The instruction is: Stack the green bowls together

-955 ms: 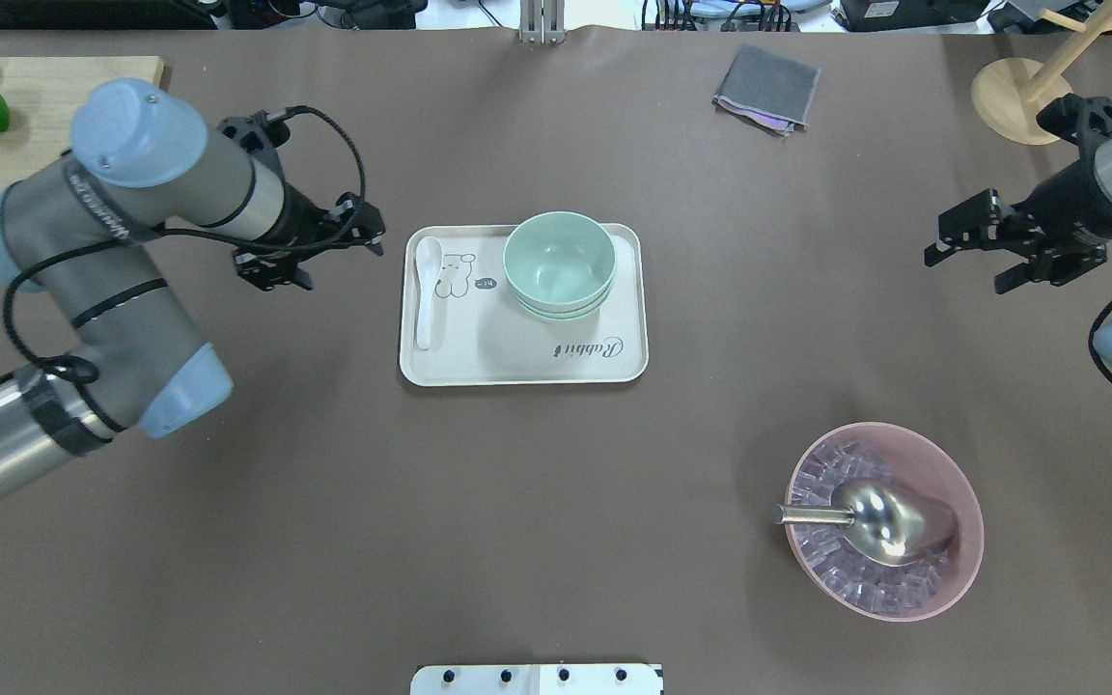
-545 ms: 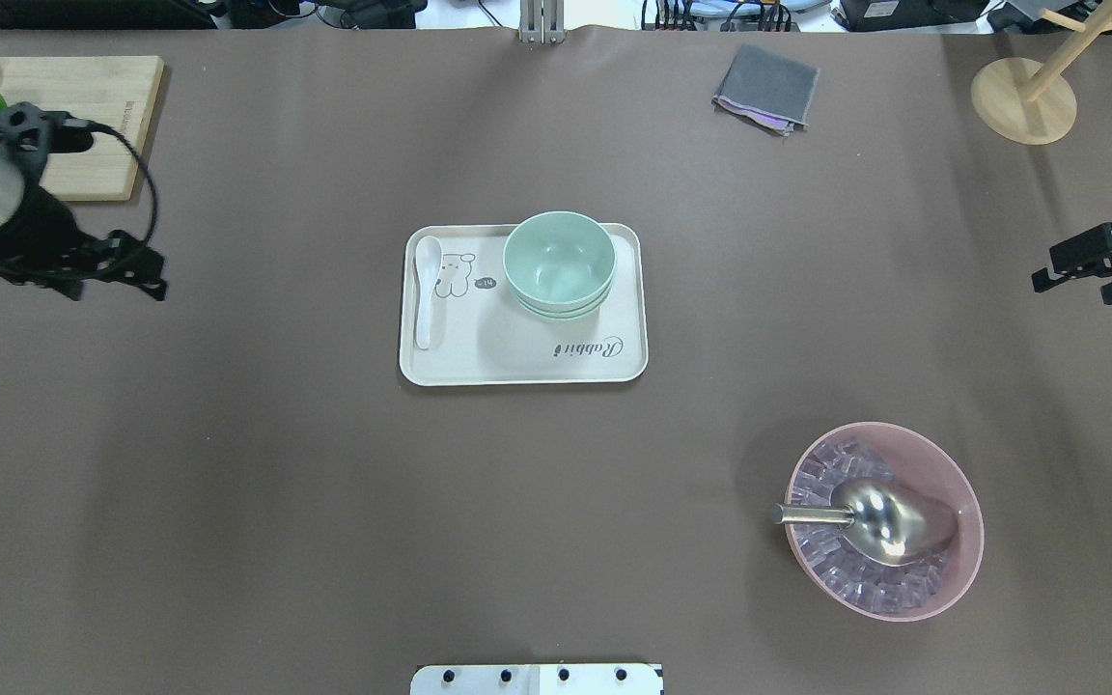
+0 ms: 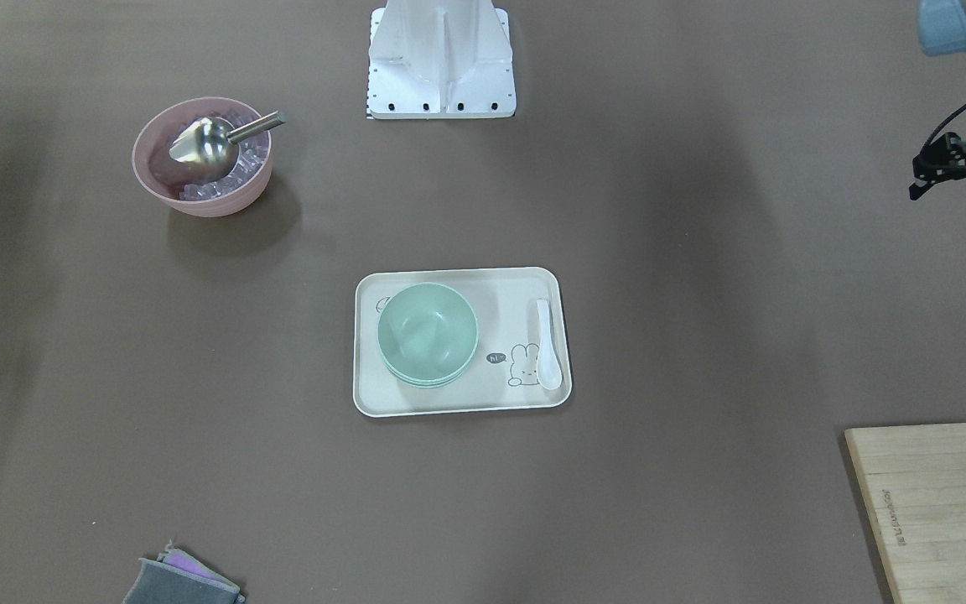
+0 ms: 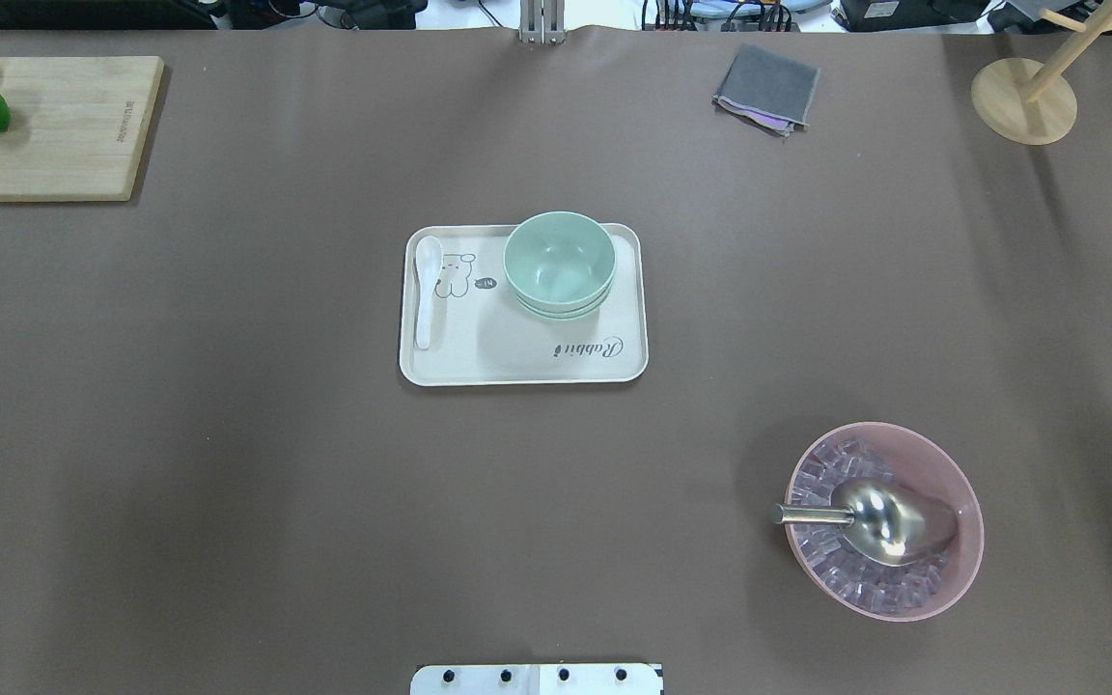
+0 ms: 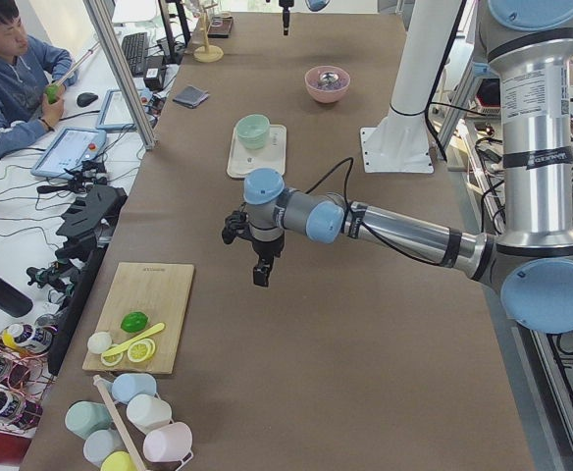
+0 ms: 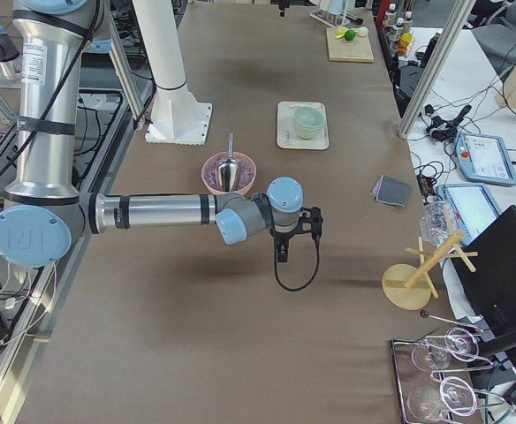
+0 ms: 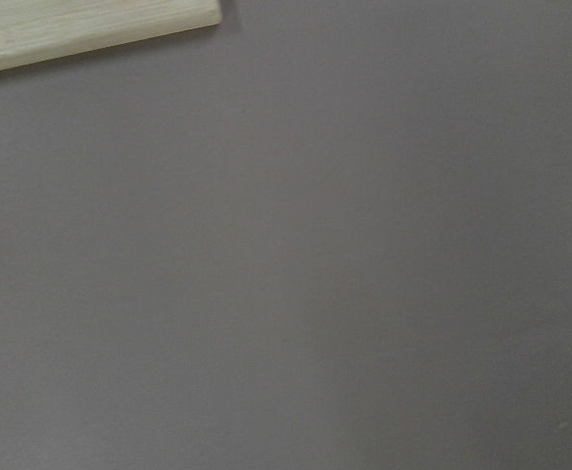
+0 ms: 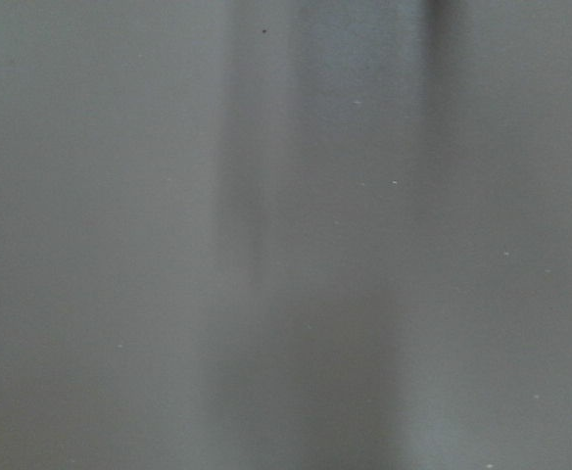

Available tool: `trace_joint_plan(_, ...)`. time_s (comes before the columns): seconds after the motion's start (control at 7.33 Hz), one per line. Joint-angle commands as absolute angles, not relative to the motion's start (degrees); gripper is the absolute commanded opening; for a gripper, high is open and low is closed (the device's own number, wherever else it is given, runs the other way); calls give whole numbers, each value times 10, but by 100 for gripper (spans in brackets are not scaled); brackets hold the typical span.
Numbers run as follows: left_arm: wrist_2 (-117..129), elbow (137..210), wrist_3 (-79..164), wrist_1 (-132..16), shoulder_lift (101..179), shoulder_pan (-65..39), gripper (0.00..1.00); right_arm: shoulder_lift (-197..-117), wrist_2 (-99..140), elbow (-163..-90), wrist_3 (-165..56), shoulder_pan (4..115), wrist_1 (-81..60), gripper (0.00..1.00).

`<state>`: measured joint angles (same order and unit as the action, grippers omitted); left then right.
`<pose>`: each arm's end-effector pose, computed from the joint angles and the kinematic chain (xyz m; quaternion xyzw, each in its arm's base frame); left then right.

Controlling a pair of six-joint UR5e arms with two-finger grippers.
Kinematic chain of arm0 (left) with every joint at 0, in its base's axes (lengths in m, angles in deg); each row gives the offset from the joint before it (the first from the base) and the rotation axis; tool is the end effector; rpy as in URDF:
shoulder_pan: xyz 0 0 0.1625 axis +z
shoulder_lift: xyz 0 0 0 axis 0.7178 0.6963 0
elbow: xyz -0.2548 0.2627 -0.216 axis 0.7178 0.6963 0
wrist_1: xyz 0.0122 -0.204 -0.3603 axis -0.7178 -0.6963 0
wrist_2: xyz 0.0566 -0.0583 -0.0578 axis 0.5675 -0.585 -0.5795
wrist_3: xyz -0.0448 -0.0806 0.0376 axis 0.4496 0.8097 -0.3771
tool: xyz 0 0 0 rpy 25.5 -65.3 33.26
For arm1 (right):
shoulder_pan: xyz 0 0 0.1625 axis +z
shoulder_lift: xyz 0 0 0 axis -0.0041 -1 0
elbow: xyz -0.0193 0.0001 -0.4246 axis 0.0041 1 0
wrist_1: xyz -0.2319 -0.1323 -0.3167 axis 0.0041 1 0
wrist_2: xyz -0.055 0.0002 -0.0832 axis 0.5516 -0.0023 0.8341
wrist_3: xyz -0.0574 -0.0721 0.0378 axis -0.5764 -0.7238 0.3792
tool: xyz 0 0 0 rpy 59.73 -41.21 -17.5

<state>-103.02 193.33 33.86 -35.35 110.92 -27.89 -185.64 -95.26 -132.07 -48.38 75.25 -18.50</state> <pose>0.0545 -0.4318 0.5540 0.0529 0.3612 0.1255 0.9225 -0.0594 -0.4480 0.6059 0.0298 -0.4381 -0.0166 0.8983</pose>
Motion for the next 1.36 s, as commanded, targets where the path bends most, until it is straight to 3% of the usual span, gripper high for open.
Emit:
trace_joint_plan(0.0,-1031,1911,310,-362,1075,-290,99,-1862,-935,-1317,-602,795,-102,100)
trace_joint_plan(0.82,-1036,1903,276,-346,1078,-319,99,-1844,-937,-1328,-631,810,-32,100)
trace_joint_plan(1.23,-1033,1870,164,-195,1152,-374,99,-1827,-933,-1328,-631,802,-7,100)
